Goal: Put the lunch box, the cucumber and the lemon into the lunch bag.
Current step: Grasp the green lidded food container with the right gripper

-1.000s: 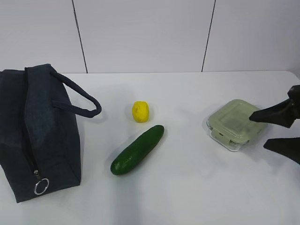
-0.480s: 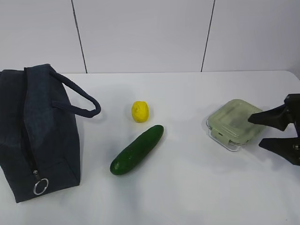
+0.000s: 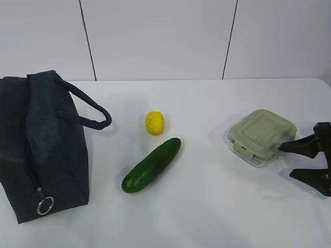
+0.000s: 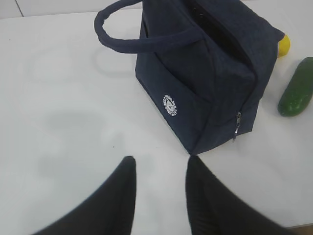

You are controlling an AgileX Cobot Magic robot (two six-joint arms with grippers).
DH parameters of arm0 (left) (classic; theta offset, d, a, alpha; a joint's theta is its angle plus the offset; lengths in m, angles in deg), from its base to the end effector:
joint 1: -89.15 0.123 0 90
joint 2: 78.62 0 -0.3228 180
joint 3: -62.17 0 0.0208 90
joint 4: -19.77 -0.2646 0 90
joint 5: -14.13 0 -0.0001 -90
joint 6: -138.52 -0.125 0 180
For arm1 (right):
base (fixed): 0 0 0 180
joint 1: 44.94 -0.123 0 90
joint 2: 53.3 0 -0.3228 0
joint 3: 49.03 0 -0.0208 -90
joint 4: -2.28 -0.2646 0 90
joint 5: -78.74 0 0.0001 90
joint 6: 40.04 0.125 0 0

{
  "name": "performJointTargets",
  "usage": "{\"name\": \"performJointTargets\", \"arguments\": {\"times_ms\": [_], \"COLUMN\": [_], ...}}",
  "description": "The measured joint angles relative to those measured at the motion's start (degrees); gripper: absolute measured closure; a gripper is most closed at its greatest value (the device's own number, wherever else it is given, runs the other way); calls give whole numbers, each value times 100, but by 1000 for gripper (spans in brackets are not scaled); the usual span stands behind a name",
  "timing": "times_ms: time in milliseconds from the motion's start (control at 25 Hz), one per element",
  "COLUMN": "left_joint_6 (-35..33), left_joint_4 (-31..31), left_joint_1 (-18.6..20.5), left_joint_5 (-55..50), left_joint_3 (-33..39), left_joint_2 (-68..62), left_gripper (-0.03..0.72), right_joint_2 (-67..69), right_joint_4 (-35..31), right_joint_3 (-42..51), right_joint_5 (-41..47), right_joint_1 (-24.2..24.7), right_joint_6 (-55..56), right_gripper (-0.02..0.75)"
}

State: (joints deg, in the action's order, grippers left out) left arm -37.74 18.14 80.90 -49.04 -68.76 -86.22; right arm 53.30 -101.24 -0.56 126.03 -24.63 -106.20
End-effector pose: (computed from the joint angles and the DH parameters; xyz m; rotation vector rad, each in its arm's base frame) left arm -0.0015 0.0034 0.2662 0.0804 2.0910 -0.0924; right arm 0.2916 -0.0126 0.1334 0.9573 2.2190 1.1542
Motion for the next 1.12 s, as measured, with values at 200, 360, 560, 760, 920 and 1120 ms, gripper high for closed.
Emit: {"name": "performJointTargets", "arguments": {"times_ms": [200,360,560,760,920,1120], "left_joint_6": [0,0,0,0,0,0], "left_joint_4": [0,0,0,0,0,0], "left_joint_1": [0,0,0,0,0,0], "left_joint_5": [0,0,0,0,0,0], "left_joint_3": [0,0,0,0,0,0], "left_joint_2": [0,0,0,0,0,0], "left_gripper": [445,445,445,445,445,445], "right_joint_2": [137,422,763,981,993,1002], "right_joint_4": [-22,-22,-35,-35,-37,-47], "right_joint_3": [-121,-460,-695,-695,-704,-704], "right_joint_5": [58,325,547,547,557,381], "right_joint_1": [341,354,354,354,354,354], "right_joint_6": [-261,-390,-462,-895,-1069,-1085], "right_gripper": [244,244,244,244,244,244]}}
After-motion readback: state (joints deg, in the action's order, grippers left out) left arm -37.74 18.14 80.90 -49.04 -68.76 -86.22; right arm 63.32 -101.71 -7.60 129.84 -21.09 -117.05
